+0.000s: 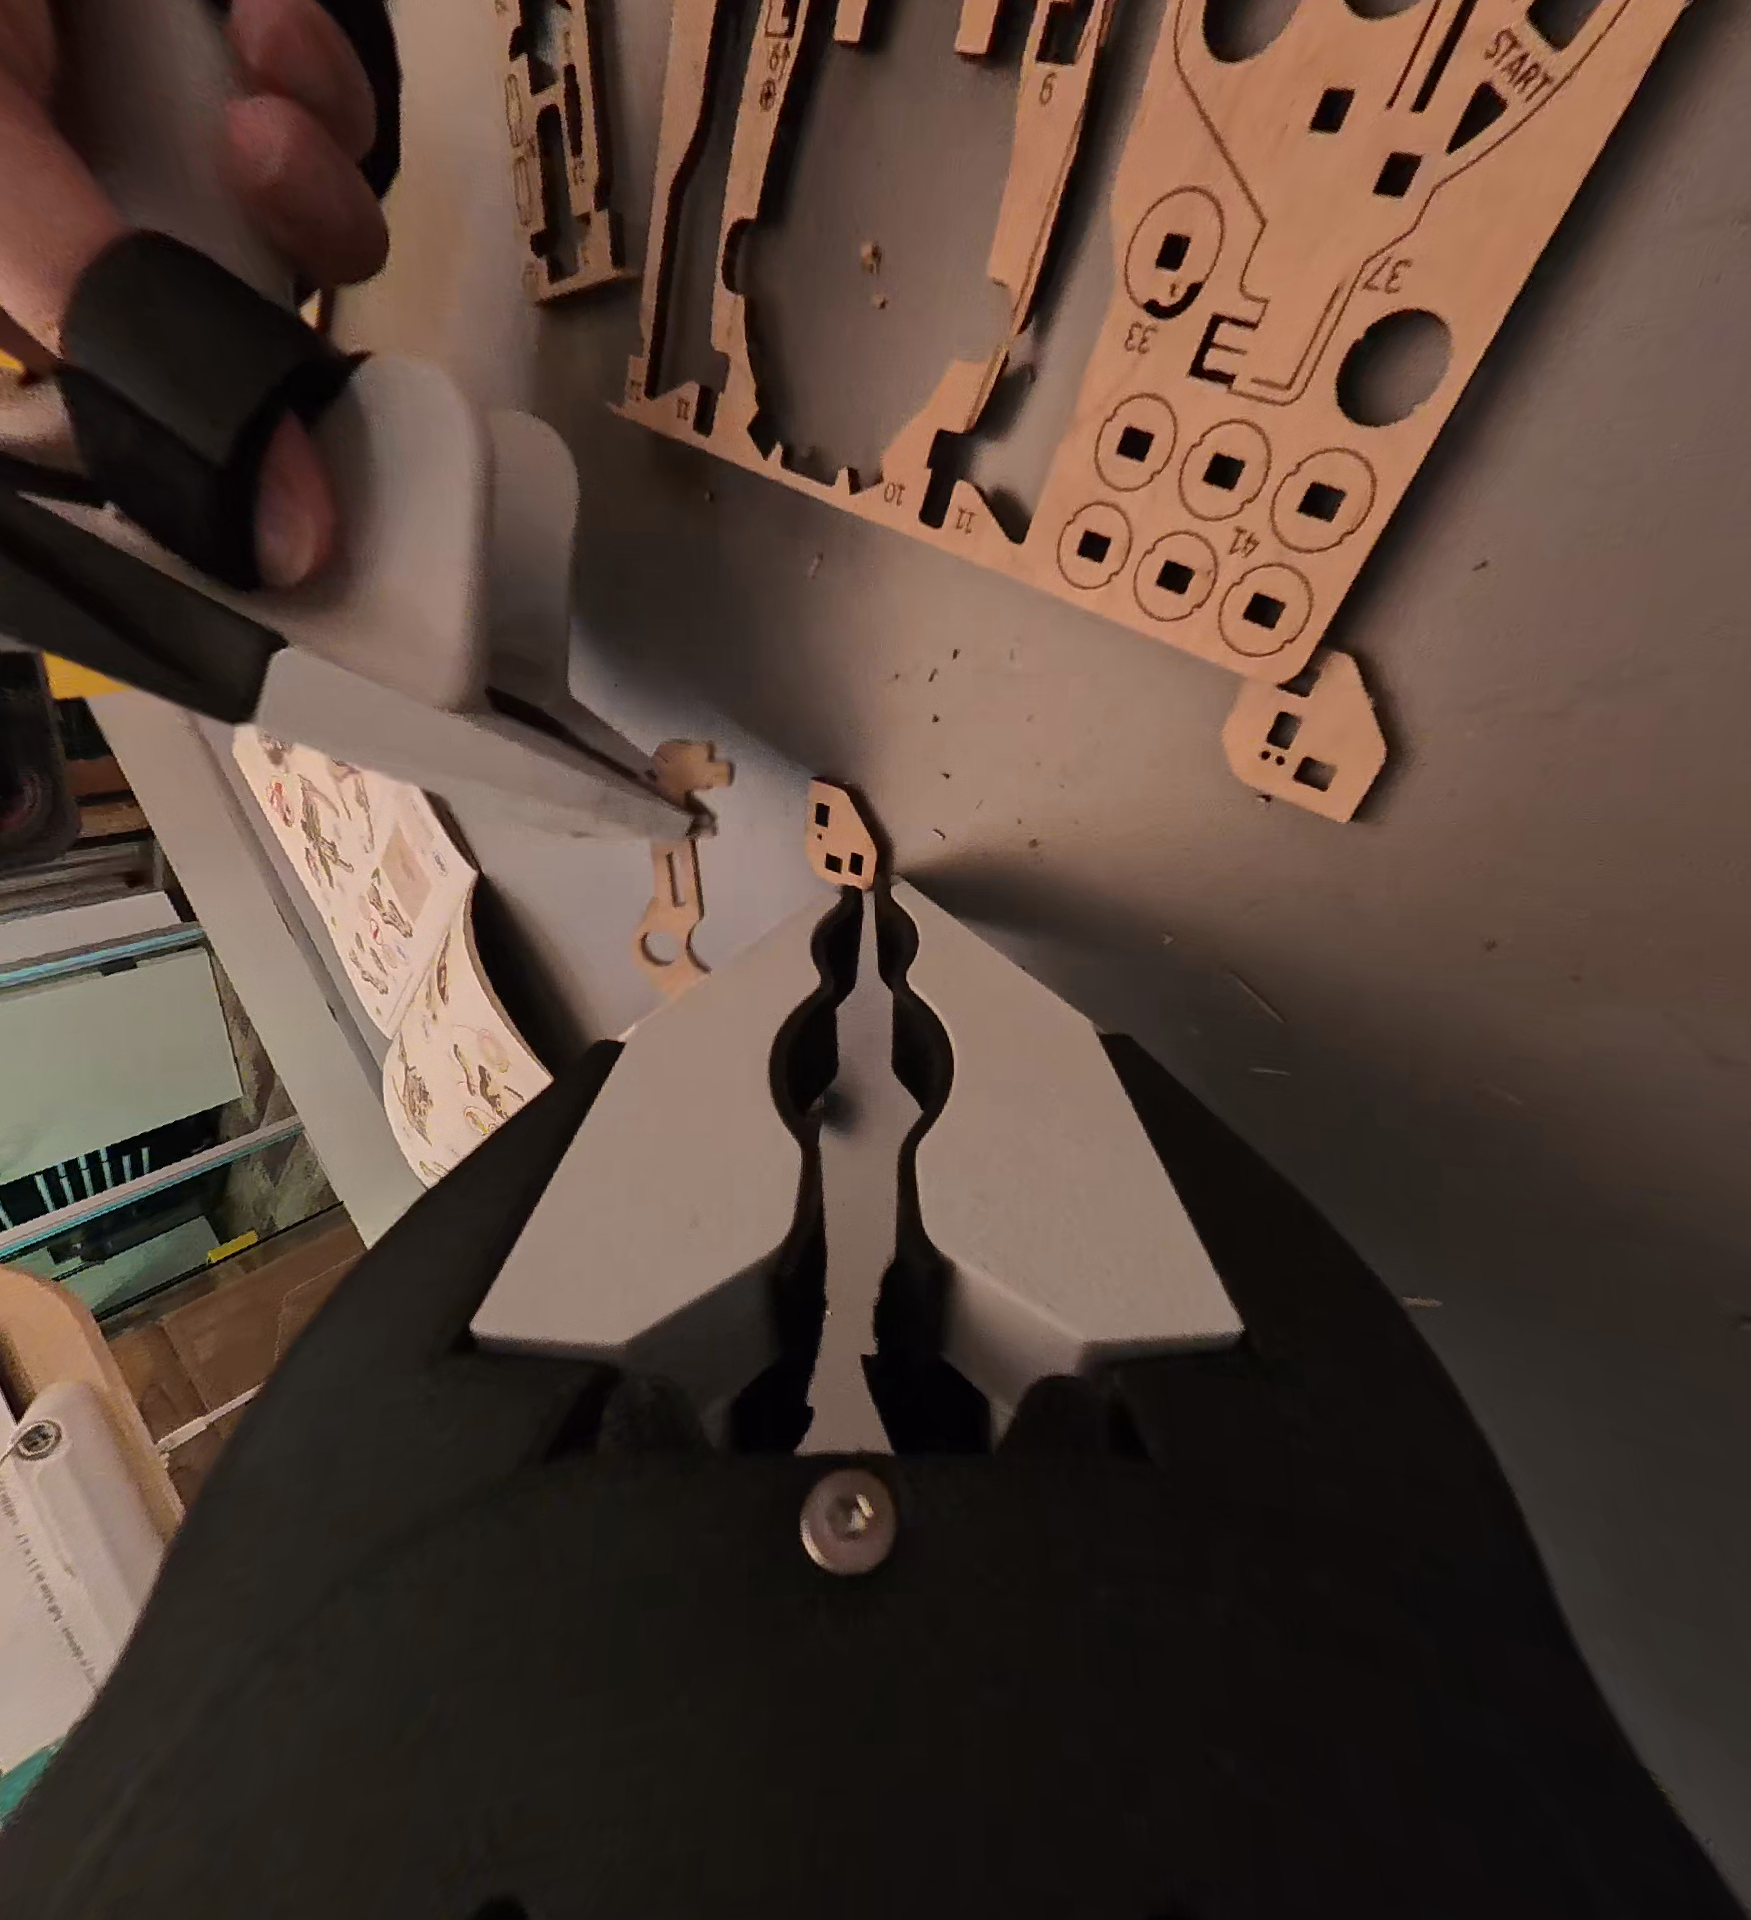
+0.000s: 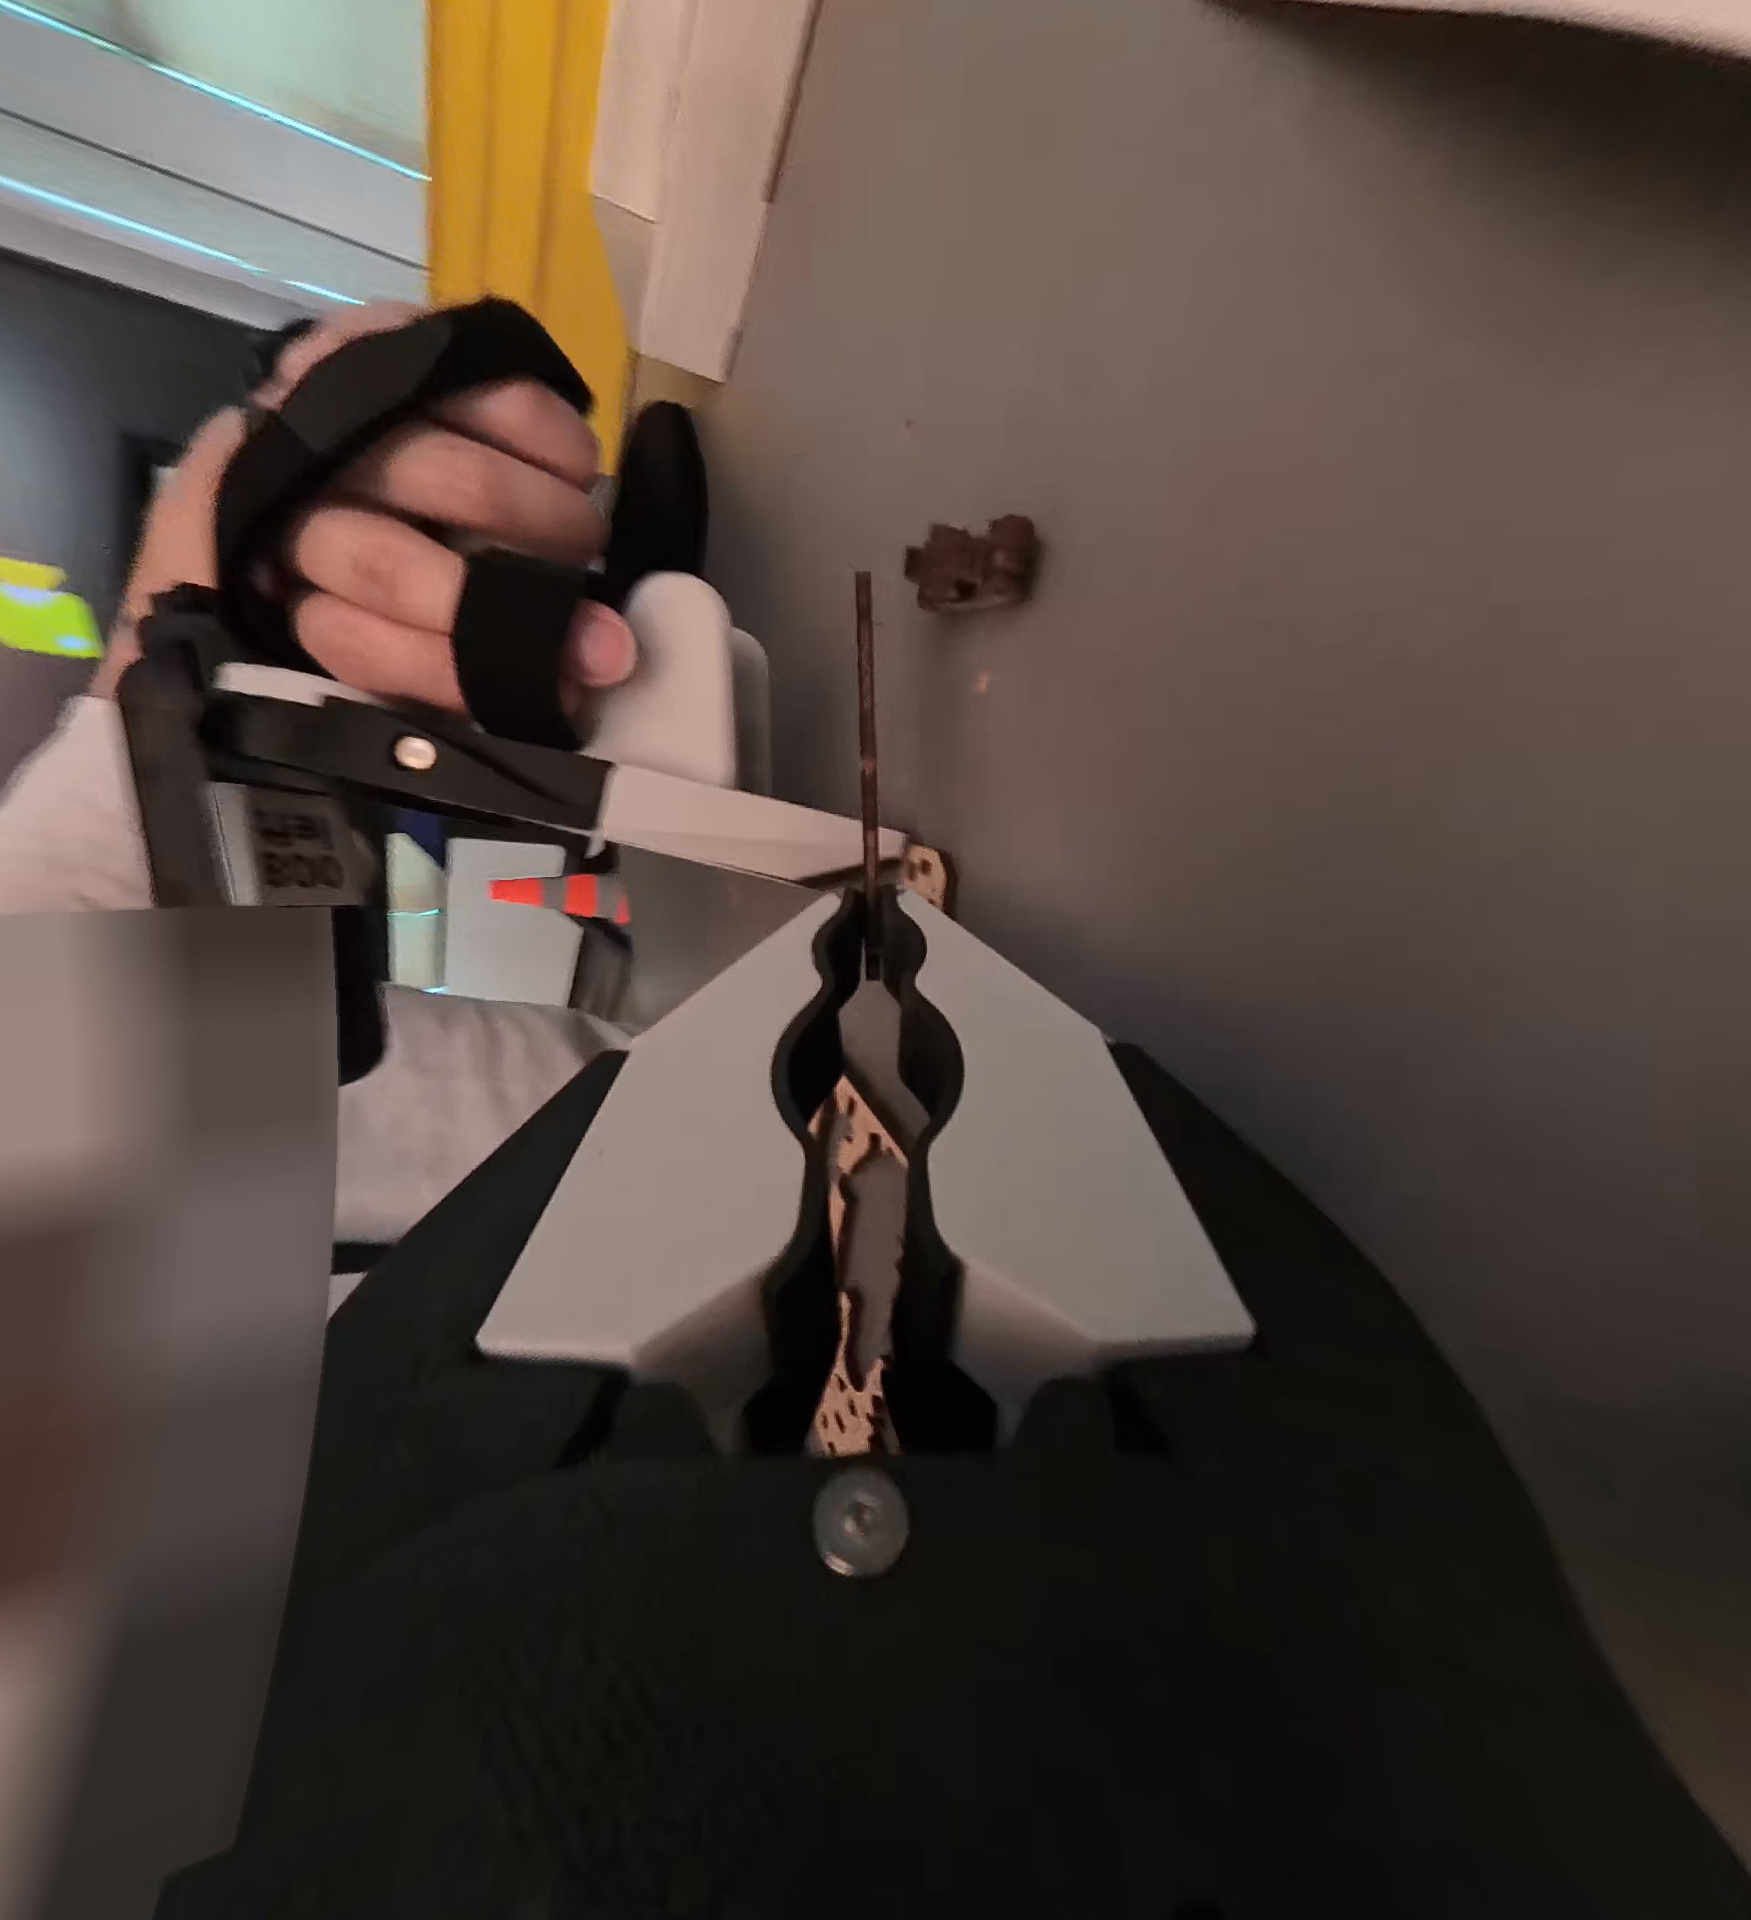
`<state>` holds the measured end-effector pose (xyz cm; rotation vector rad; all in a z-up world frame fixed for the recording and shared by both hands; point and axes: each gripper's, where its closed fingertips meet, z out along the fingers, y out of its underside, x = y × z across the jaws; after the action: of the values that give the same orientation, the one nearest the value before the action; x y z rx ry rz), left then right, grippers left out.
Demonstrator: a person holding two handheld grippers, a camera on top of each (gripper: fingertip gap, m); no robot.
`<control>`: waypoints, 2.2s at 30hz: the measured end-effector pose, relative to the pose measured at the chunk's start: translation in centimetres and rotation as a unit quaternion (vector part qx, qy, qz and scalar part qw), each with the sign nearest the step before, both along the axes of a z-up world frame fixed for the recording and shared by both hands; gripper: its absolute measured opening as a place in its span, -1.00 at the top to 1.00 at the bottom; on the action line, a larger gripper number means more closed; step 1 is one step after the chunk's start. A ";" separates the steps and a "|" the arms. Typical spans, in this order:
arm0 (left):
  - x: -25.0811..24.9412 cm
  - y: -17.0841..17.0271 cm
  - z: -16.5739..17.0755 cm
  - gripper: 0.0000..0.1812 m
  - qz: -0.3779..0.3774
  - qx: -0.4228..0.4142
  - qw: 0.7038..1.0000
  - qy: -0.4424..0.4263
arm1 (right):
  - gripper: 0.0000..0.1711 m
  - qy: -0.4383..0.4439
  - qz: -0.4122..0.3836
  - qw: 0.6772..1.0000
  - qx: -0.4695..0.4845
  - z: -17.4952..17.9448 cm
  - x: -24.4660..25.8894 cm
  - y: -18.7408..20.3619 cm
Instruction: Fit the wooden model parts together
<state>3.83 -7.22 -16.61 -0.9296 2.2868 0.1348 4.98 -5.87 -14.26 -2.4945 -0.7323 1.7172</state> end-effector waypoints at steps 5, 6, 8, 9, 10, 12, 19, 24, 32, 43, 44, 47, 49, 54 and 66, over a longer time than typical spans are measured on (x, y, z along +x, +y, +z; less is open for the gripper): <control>-0.1 0.0 0.0 1.00 -0.003 -0.002 1.000 -0.012 | 0.99 -0.010 -0.027 1.000 -0.001 -0.7 -0.2 -0.3; -0.1 0.0 0.1 0.99 -0.001 -0.004 1.000 -0.016 | 0.99 -0.017 -0.034 0.999 0.009 -1.0 -0.2 -0.3; -0.2 0.3 0.2 0.94 0.010 -0.007 1.000 -0.021 | 0.99 -0.029 -0.045 0.998 0.025 -1.2 -0.2 -0.4; -0.2 0.3 0.3 0.92 0.014 -0.013 0.999 -0.026 | 0.99 -0.038 -0.047 0.998 0.034 -1.4 -0.2 -0.5; -0.2 0.2 0.5 0.93 0.018 -0.023 0.999 -0.035 | 0.99 -0.046 -0.043 0.997 0.041 -1.4 -0.2 -0.7; 0.1 0.0 1.5 1.00 0.025 -0.054 0.996 -0.066 | 0.98 -0.061 -0.035 0.996 0.058 -1.5 -0.3 -1.1; 0.2 2.1 2.0 0.70 0.112 -0.232 0.965 -0.042 | 0.99 -0.075 -0.031 0.986 0.143 -0.2 -0.5 -1.1; 0.6 0.5 2.6 0.93 0.101 -0.337 0.936 -0.024 | 0.98 -0.094 -0.002 0.972 0.216 0.6 -0.4 -1.8; 0.6 -0.5 2.9 0.94 0.097 -0.386 0.917 -0.002 | 0.80 -0.091 0.030 0.963 0.253 2.2 -0.3 -1.9; 0.2 -0.9 3.2 0.93 0.091 -0.356 0.930 0.006 | 0.99 -0.100 0.053 0.972 0.208 1.5 -1.2 -2.6; 0.2 -0.5 3.2 0.87 0.096 -0.345 0.934 -0.002 | 0.99 -0.094 0.038 0.977 0.187 1.5 -1.1 -2.5; 0.1 1.5 3.6 0.69 0.132 -0.309 0.941 -0.045 | 0.99 -0.074 -0.035 0.989 0.123 0.8 -0.6 -1.1; -0.2 1.7 3.9 0.64 0.136 -0.303 0.940 -0.075 | 1.00 -0.041 -0.069 0.995 0.066 0.7 -0.6 -0.6; -1.6 0.6 2.2 0.82 0.129 -0.249 0.957 -0.070 | 0.99 -0.056 -0.070 0.995 0.036 -0.8 -0.4 -0.4; -1.2 -0.6 0.2 0.93 0.129 -0.239 0.960 -0.069 | 0.99 -0.073 -0.057 0.994 0.050 -1.3 -0.7 -0.1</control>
<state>2.60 -7.82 -16.46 -1.4335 2.0941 -0.3779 4.27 -5.98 -15.51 -2.5585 -0.6527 1.4378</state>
